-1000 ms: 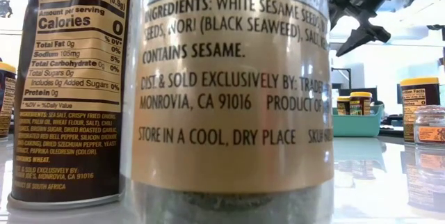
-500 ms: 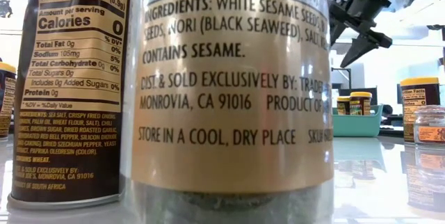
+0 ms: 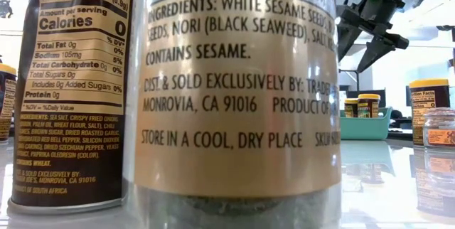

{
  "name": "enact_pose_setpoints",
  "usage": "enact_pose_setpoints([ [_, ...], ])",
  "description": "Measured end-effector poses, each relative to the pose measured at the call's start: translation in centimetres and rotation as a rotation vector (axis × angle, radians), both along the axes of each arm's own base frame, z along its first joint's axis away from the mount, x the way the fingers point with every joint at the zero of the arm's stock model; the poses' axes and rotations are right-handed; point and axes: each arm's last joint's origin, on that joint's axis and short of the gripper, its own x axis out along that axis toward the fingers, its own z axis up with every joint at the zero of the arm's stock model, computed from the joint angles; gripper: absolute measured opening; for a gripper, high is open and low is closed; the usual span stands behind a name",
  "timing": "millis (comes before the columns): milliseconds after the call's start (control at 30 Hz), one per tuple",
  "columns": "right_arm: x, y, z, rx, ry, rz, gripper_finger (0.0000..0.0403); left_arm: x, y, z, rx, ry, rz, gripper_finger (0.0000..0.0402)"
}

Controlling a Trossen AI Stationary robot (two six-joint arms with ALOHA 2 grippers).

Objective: Sort spices by type
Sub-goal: Put the right black seasoning bottle into the yellow bin

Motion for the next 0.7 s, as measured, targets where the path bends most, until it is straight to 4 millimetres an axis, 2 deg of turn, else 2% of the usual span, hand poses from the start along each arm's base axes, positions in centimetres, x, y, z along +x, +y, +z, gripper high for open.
enact_pose_setpoints([
  [233, -0.1, 0.0, 0.0, -0.024, 0.034, 0.056, 0.0331, 6.3, 0.1, 0.7, -0.223, 0.224, 0.101, 0.0373],
  [500, -0.6, 0.3, -0.4, -0.020, 0.131, 0.142, 0.0331, 13.8, -2.1, -0.2, -0.555, 0.340, 0.301, 0.0373],
  [600, -0.9, 0.4, -0.5, -0.025, 0.171, 0.182, 0.0331, 15.5, -3.3, -1.4, -0.642, 0.405, 0.396, 0.0373],
  [700, -0.9, 0.4, -0.5, -0.035, 0.193, 0.215, 0.0331, 16.3, -4.6, -2.9, -0.712, 0.463, 0.488, 0.0373],
])
